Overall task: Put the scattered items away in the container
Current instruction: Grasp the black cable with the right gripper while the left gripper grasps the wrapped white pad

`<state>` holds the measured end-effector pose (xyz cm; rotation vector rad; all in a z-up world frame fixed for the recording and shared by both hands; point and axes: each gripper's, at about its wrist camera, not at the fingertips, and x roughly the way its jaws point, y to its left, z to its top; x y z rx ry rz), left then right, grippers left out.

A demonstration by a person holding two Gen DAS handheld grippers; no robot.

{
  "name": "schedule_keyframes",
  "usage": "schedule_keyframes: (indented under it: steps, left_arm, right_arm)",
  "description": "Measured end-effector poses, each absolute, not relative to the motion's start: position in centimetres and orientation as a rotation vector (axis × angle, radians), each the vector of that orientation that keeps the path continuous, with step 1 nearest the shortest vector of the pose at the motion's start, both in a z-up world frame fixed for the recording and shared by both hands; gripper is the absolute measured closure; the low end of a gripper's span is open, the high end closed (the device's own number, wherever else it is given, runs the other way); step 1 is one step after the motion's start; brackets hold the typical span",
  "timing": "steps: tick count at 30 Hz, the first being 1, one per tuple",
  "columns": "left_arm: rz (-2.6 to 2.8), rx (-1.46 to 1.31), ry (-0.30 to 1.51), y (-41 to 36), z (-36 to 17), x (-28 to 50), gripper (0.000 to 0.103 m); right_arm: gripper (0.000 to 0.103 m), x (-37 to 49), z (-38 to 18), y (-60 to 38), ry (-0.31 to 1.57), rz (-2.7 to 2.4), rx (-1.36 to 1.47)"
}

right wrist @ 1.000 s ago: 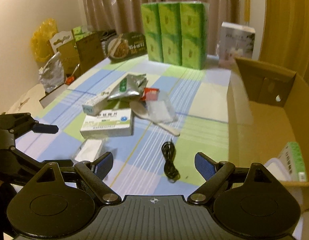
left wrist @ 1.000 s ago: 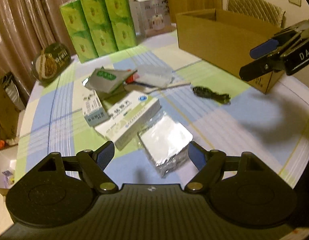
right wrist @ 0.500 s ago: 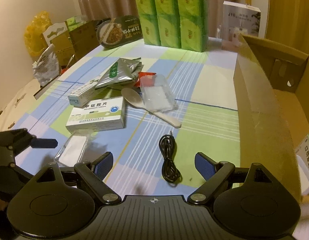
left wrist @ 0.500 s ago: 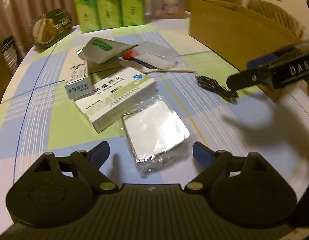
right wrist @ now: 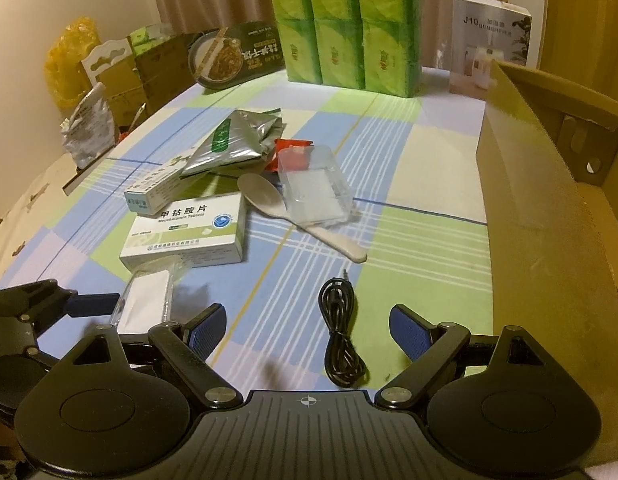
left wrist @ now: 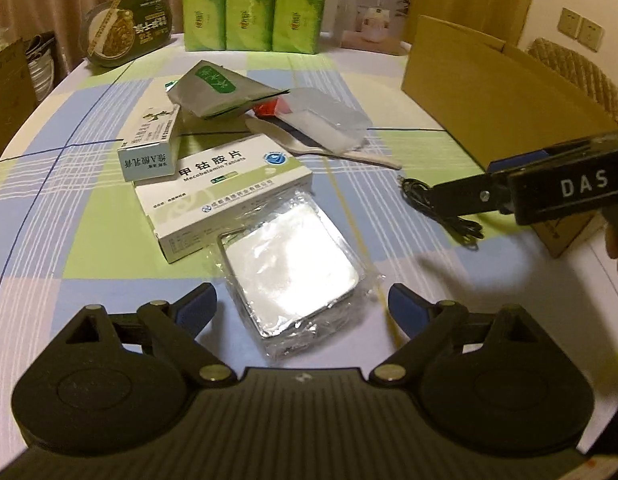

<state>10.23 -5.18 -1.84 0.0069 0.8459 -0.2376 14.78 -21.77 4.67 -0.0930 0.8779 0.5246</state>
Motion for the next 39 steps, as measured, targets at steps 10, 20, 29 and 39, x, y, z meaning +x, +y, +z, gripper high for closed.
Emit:
schedule_keyframes:
  steps: [10, 20, 29, 39]
  left_arm:
    - [-0.207, 0.052, 0.826, -4.1, -2.3, 10.5, 0.038]
    - [-0.260, 0.074, 0.816, -3.3, -1.9, 9.9, 0.048]
    - [-0.319, 0.101, 0.806, -4.1, -1.9, 9.5, 0.048]
    - [-0.327, 0.098, 0.806, -4.3, -1.8, 10.0, 0.048]
  right_arm:
    - [0.017, 15.2, 3.8, -21.5, 0.909, 0.518, -0.135]
    - [0.017, 15.6, 2.9, -21.3, 0.930, 0.530, -0.170]
    - [0.035, 16.7, 2.1, -21.0, 0.948, 0.521, -0.184]
    - [0.089, 17.1, 1.3, -20.6, 0.962, 0.506, -0.241]
